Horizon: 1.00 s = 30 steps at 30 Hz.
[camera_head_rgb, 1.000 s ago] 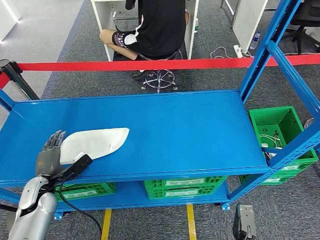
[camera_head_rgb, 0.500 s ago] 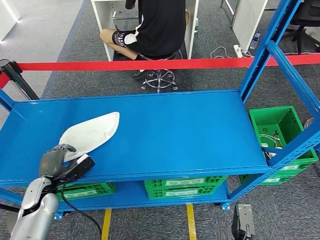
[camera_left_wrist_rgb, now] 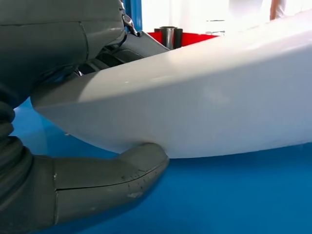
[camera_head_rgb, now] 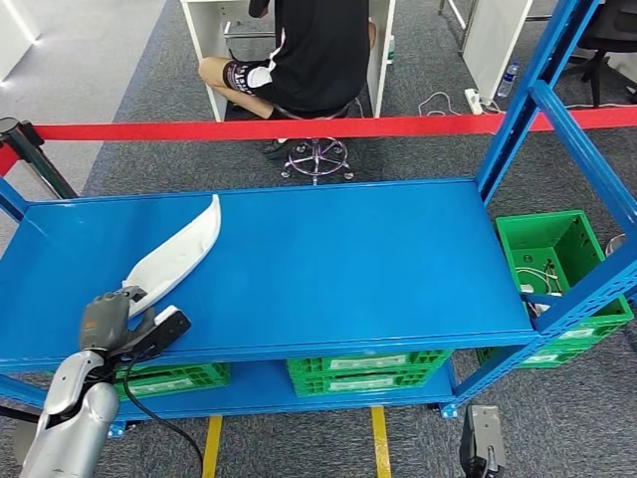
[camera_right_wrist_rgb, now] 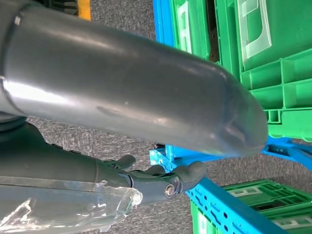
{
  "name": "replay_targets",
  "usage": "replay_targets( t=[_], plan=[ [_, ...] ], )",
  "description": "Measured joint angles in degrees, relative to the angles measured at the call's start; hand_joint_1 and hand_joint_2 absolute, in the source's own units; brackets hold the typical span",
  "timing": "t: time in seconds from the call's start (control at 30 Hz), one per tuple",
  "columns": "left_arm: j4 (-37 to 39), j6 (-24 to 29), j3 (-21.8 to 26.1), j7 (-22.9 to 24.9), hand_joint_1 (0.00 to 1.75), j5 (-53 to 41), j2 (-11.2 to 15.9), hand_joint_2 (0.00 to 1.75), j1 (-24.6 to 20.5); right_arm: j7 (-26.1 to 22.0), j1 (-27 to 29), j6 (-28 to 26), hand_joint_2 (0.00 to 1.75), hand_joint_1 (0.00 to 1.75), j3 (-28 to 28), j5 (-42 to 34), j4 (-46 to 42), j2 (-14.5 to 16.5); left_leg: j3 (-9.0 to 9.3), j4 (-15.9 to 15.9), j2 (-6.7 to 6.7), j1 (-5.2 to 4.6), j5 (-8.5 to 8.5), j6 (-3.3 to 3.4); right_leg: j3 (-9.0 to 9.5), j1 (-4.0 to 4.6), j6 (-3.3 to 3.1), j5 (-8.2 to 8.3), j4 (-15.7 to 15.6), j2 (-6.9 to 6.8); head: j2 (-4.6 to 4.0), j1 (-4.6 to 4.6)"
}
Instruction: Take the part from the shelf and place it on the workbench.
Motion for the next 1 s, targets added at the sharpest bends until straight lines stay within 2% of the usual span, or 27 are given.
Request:
replay_targets(
  t=[0.2,0.37,0.53,0.63,0.83,0.93,1.0],
  plan=[
    [-0.33,0.24,-0.29,-0.68,1.75,-0.43,-0.03,1.75,0.37,0.00,-0.01,-0.14,0.00,0.00,0.25,-0.86,0.00,-0.02,0.00,0.00,0.00,0.00,0.01,0.01,0.00,0.00,-0.01,0.01,0.00,0.00,0.00,0.01],
    [-3.02,1.29,-0.82,-2.04,1.75,-0.41,-0.33,1.75,2.40,-0.09,0.04,-0.46,0.00,0.00,0.46,-1.66,0.04,-0.08,-0.03,0.00,0.00,0.00,0.01,0.01,-0.04,0.00,-0.01,0.01,0.00,0.01,0.00,0.01],
    [-8.10,2.94,-1.96,-3.95,1.75,0.79,-1.26,1.75,5.16,-0.60,0.26,-0.78,0.00,0.00,0.47,-2.60,0.04,-0.13,-0.14,0.01,0.01,-0.01,0.01,0.01,-0.13,-0.01,-0.01,0.02,-0.01,0.02,0.00,0.01],
    [-14.28,3.38,-3.49,-5.31,1.75,1.55,-2.46,1.75,8.42,-1.78,0.59,-0.97,0.00,0.00,0.46,-3.48,0.04,-0.14,-0.18,0.06,0.02,-0.03,-0.02,0.04,-0.18,-0.05,0.01,0.03,-0.04,0.07,0.00,0.01],
    [-26.97,5.96,-8.84,-7.28,1.75,0.79,-4.47,1.75,16.04,-3.77,1.53,-0.79,0.00,0.00,0.41,-4.79,-0.38,-0.14,-0.58,0.63,0.01,-0.20,-0.34,0.55,-0.27,-0.19,0.31,0.06,-0.14,0.04,0.00,-0.01],
    [-30.26,6.25,-10.28,-7.47,1.75,0.67,-4.87,1.75,17.76,-3.95,1.68,-0.76,0.00,0.00,0.40,-4.85,-0.60,-0.13,-0.74,0.71,0.02,-0.23,-0.18,1.05,-0.22,-0.23,0.83,0.36,-0.35,0.06,0.00,-0.01],
    [-31.96,6.87,-10.89,-8.12,1.75,0.70,-5.03,1.75,18.58,-4.42,1.86,-0.77,0.00,0.00,0.40,-5.00,-0.97,-0.13,-0.67,0.09,0.13,0.07,0.45,1.53,-0.69,-0.18,1.25,-0.52,0.32,0.04,0.00,0.03]
  ],
)
